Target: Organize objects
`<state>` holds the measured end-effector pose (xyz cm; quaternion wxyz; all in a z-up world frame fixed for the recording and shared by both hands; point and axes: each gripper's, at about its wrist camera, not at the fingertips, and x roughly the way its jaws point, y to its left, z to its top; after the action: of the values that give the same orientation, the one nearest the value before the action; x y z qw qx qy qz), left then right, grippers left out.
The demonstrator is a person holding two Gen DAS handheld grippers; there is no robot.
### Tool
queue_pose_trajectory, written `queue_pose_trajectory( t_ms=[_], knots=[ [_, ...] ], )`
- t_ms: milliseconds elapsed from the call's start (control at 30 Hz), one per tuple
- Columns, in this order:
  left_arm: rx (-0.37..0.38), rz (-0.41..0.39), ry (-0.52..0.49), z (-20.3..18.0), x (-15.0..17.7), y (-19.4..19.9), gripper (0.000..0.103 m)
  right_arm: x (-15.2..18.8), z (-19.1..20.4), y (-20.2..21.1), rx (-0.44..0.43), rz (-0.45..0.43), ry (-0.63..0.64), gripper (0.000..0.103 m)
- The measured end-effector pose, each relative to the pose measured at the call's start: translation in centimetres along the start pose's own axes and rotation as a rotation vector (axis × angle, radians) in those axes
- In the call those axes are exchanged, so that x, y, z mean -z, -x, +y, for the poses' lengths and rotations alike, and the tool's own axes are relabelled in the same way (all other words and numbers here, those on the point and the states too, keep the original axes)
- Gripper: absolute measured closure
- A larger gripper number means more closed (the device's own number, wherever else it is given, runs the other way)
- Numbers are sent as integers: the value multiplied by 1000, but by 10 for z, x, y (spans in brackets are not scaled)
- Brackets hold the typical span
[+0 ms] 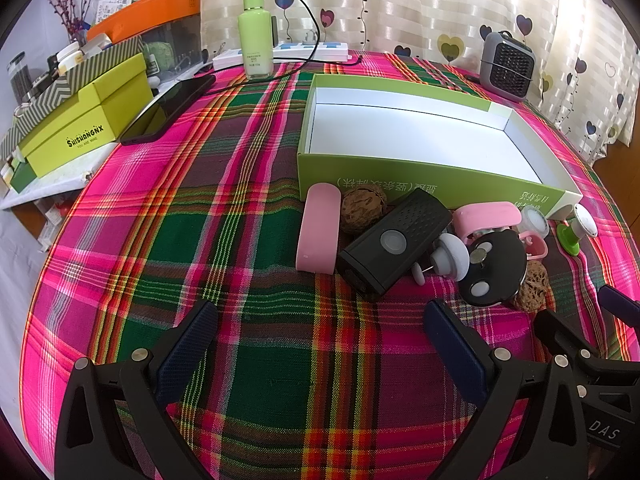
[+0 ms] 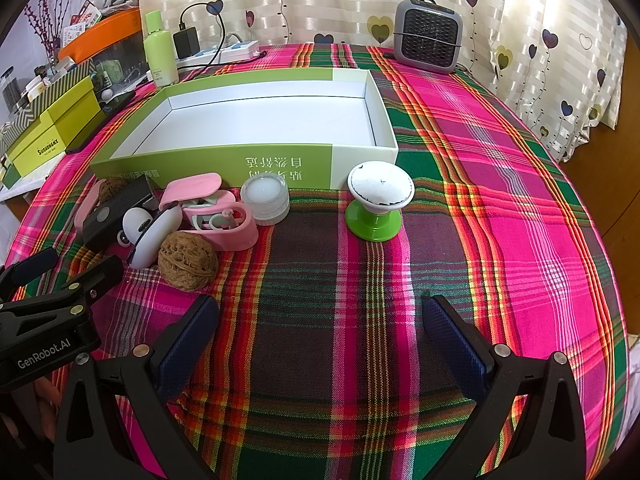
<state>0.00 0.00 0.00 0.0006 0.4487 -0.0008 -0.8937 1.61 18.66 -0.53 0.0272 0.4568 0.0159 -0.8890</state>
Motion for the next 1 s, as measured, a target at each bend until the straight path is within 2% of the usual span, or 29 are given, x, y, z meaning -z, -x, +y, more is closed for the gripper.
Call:
queue_pose_trajectory(
  t_ms=[800,933,1000],
  knots=[
    [2,0,0,0,0,0,0,0,3,0,-1,0,2,0],
    [19,-2,-15,1,0,1,0,0,-4,-1,-24,1,26,1],
    [42,-11,-24,3,0,3,5,3,-5,1,-21,-1,30,4]
  ],
)
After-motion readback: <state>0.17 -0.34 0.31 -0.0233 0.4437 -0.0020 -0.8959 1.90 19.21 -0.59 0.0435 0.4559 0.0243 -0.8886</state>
